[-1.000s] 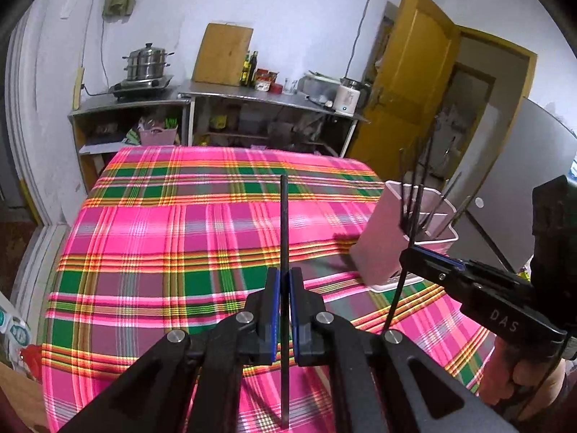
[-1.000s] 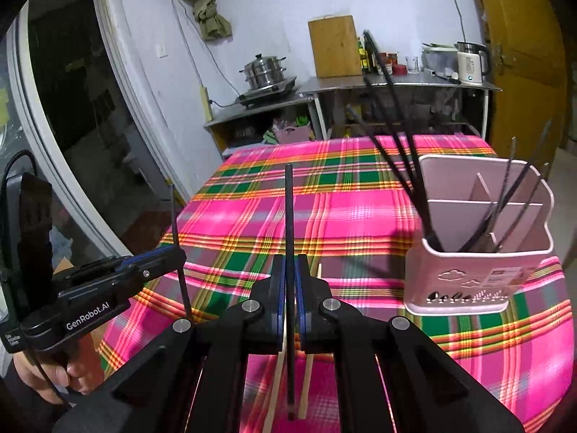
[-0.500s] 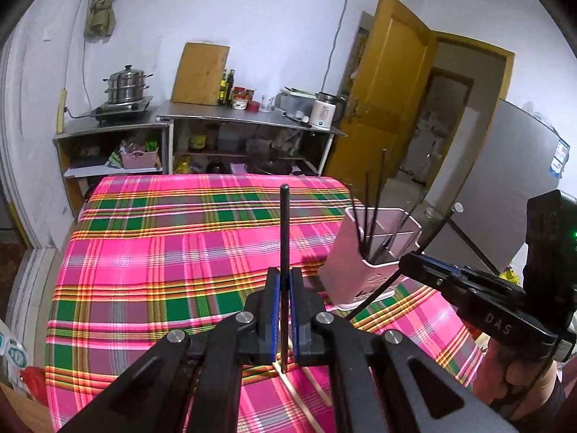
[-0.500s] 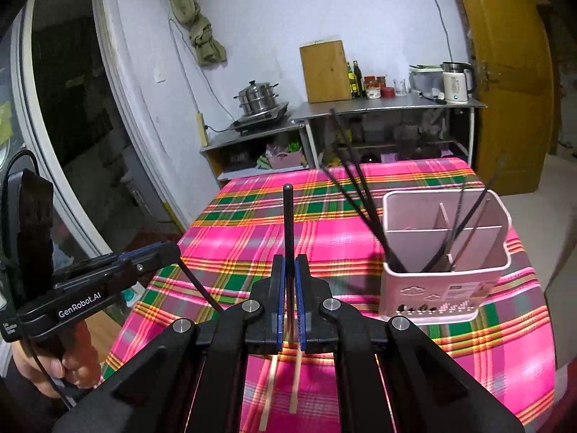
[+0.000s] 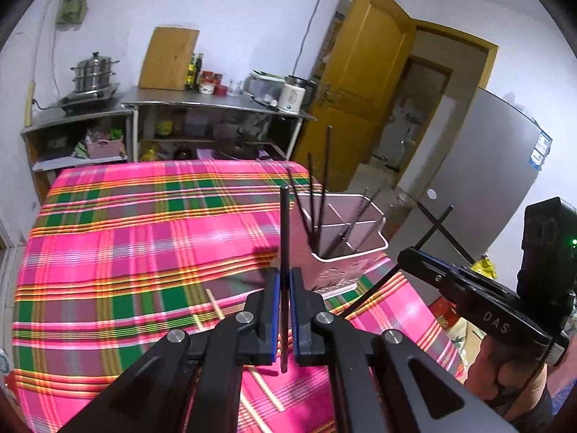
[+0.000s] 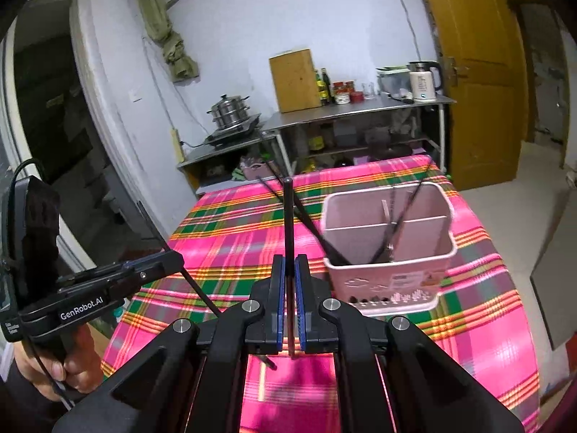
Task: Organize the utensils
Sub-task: 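Carry both black chopsticks upright and lower them into the pink caddy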
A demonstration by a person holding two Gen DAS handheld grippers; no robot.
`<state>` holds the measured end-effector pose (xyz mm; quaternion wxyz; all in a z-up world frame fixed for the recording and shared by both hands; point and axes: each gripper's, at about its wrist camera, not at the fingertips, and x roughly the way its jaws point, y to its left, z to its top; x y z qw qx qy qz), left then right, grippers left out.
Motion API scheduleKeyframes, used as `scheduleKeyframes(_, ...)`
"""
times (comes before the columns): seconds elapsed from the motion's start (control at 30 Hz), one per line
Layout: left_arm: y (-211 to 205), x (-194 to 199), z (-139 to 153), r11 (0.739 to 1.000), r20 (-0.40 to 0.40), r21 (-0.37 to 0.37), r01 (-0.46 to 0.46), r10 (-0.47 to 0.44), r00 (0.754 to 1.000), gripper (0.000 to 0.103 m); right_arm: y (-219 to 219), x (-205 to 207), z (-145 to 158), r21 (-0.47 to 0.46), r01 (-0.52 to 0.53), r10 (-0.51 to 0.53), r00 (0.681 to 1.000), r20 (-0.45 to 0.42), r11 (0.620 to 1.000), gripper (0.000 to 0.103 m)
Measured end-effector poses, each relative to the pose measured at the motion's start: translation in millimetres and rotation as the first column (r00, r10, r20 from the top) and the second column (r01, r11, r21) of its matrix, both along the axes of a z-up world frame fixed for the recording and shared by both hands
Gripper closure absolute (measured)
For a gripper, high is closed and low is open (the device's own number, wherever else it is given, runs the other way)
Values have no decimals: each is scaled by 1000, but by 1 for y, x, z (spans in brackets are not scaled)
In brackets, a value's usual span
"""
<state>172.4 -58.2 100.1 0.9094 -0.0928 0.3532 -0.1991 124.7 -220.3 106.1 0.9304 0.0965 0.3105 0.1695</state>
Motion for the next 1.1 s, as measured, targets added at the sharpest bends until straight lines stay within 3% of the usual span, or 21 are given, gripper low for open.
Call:
scheduleKeyframes(0.2,-21,9,9,999,16,-8,39,-39,999,98,-23,1,9,7,54,-54,998,17,999,98)
scheduleKeyframes(0.4,-33,21,43,997,84,-38,65,-62,995,98,-43,3,34,20,103,-104,992,72,995,98)
scheduleKeyframes(0.83,-43,56,95,995,190,-91,44,-26,981,98,-67,17,85,48,163,-169,967,189,985,98)
scheduleKeyframes(1.1,-53,74,76,997,175,-70,35,-22,984,98,-69,38,75,52,175,-181,966,184,983,98)
